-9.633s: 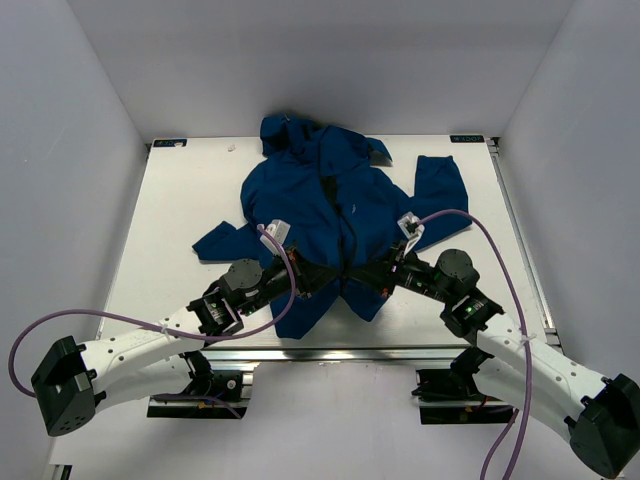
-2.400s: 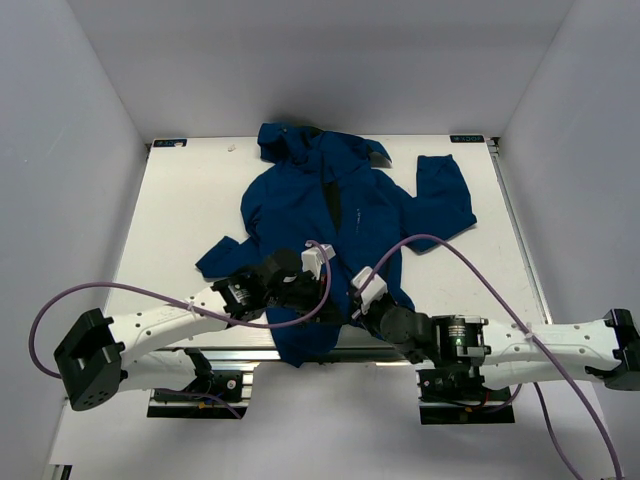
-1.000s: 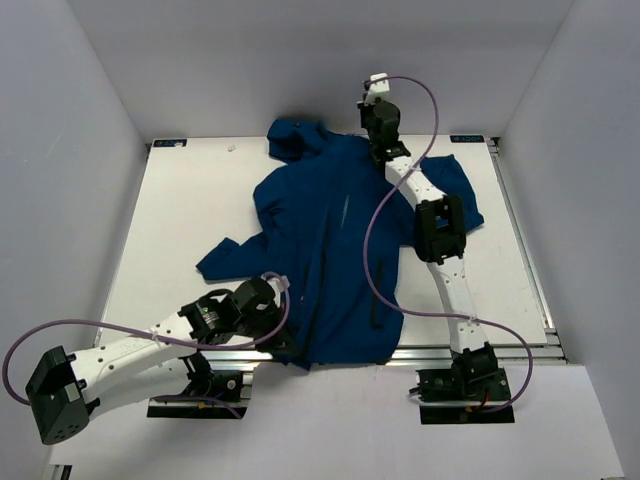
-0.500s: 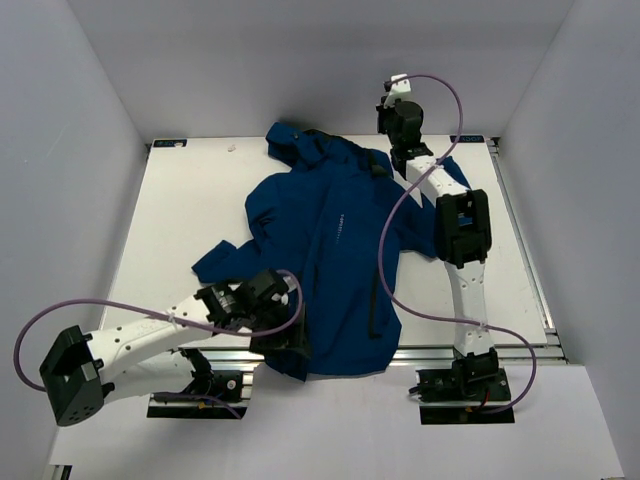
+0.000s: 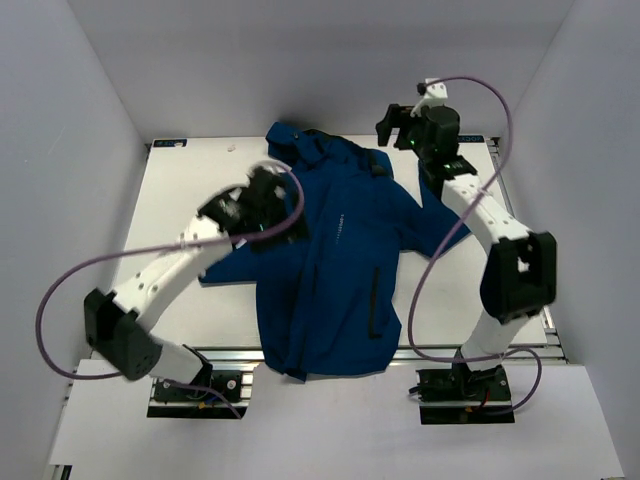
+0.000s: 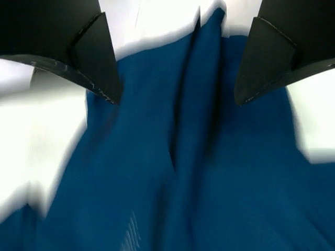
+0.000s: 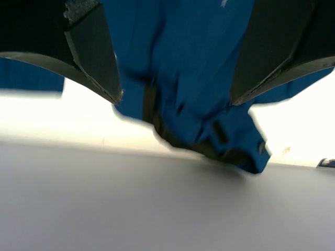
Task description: Zip up the jacket
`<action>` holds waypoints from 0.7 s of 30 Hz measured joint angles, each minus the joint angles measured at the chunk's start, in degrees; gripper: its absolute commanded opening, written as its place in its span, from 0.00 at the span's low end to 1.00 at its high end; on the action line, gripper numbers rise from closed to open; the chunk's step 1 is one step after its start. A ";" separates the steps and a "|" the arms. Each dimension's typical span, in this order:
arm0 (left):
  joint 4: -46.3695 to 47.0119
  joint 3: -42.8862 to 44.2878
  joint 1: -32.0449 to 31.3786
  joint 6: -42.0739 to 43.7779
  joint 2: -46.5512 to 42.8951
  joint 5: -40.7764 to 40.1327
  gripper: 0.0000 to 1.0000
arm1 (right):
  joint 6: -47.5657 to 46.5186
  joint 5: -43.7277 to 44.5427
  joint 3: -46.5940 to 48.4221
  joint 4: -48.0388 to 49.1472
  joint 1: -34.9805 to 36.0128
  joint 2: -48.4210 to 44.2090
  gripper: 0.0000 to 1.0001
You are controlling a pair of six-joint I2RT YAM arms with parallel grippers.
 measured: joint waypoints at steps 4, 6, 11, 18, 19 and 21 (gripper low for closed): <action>6.45 5.66 18.21 5.11 7.89 -0.37 0.98 | 5.20 1.57 -10.58 -5.22 0.00 -10.84 0.89; 8.92 7.17 27.02 7.21 10.32 -2.16 0.98 | 7.26 3.58 -15.52 -9.38 -0.02 -16.15 0.89; 11.30 8.11 44.22 10.56 10.91 -3.19 0.98 | 9.49 8.76 -28.02 -18.71 -0.13 -29.00 0.89; 14.69 -5.79 53.68 12.33 2.12 -5.49 0.98 | 12.44 12.31 -39.63 -27.02 -0.33 -39.69 0.89; 14.95 -6.88 53.33 12.52 0.68 -5.53 0.98 | 12.61 12.76 -40.54 -27.52 -0.33 -40.61 0.89; 16.02 -8.15 52.70 12.76 -2.34 -5.51 0.98 | 12.90 13.66 -41.64 -28.11 -0.33 -41.97 0.90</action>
